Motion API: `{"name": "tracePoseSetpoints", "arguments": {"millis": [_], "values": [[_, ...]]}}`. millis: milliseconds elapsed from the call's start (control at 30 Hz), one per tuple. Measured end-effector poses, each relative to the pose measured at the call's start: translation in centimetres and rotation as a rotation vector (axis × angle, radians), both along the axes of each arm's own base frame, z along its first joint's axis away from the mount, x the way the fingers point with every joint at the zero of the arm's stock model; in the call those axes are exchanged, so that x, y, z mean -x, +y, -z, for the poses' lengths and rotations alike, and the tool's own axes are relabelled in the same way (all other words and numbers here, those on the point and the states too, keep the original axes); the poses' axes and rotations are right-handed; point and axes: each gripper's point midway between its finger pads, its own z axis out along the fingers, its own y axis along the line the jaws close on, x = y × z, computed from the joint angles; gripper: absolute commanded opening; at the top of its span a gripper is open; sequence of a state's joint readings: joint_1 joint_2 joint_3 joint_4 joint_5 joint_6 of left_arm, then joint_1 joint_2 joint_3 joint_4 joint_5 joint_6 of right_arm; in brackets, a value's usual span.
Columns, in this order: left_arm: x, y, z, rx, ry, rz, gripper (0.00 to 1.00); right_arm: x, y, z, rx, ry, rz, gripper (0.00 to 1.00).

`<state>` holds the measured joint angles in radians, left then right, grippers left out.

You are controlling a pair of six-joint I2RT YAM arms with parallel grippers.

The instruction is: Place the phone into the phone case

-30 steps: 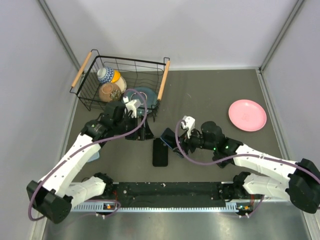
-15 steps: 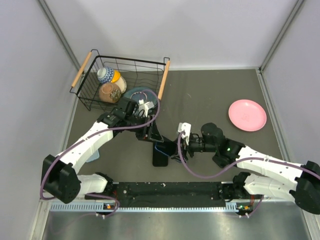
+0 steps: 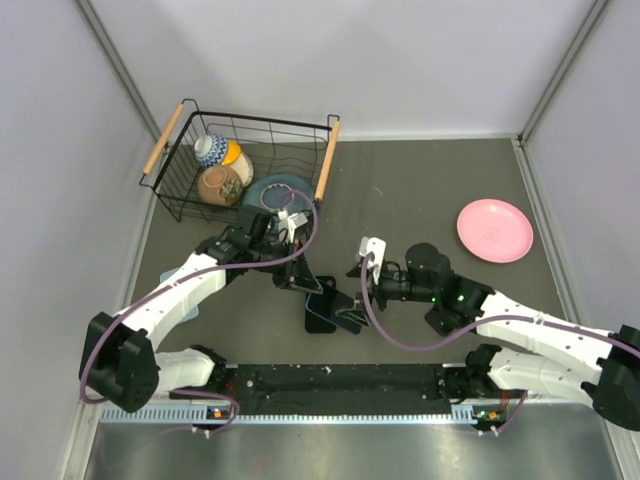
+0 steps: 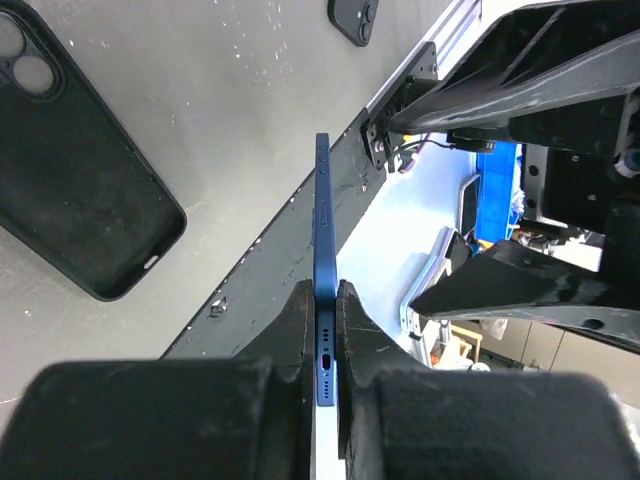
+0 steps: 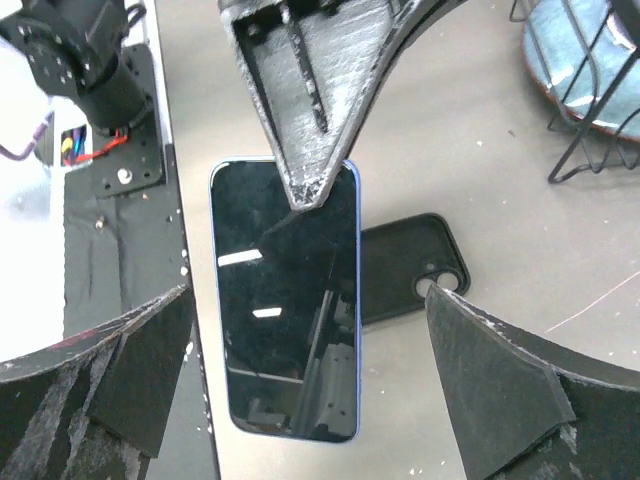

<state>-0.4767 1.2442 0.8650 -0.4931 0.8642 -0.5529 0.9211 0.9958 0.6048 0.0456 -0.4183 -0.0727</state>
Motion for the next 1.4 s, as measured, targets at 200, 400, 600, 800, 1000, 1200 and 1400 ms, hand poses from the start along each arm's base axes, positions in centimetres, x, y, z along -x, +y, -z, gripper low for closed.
{"name": "tracePoseSetpoints", "arguments": {"millis": [200,400,600,800,1000,1200,1400], "values": [[-0.4,0.2,-1.9,0.030,-0.088,-0.051,0.00,-1.5,-0.7,-3.9,-0.157,0.098,0.208,0.97],[-1.8,1.0,-5.2,0.055,-0.255,-0.178,0.00,-2.4,-3.0,-7.0,-0.434,0.318,0.455,0.92],[-3.0,2.4,-9.5,0.172,-0.402,-0.377,0.00,-2.9,-5.7,-6.5,-0.725,0.548,0.619,0.81],[-3.0,3.2,-10.0,0.308,-0.396,-0.522,0.00,-3.6,-4.4,-5.6,-0.804,0.657,0.608,0.76],[-3.0,3.9,-9.3,0.388,-0.354,-0.609,0.00,-4.1,-1.5,-5.6,-0.856,0.734,0.521,0.70],[-2.5,4.2,-10.1,0.487,-0.329,-0.644,0.00,-4.7,1.0,-7.4,-0.926,0.761,0.422,0.48],[-2.2,4.9,-10.2,0.540,-0.319,-0.686,0.07,-5.1,2.0,-7.5,-0.946,0.791,0.399,0.15]]}}
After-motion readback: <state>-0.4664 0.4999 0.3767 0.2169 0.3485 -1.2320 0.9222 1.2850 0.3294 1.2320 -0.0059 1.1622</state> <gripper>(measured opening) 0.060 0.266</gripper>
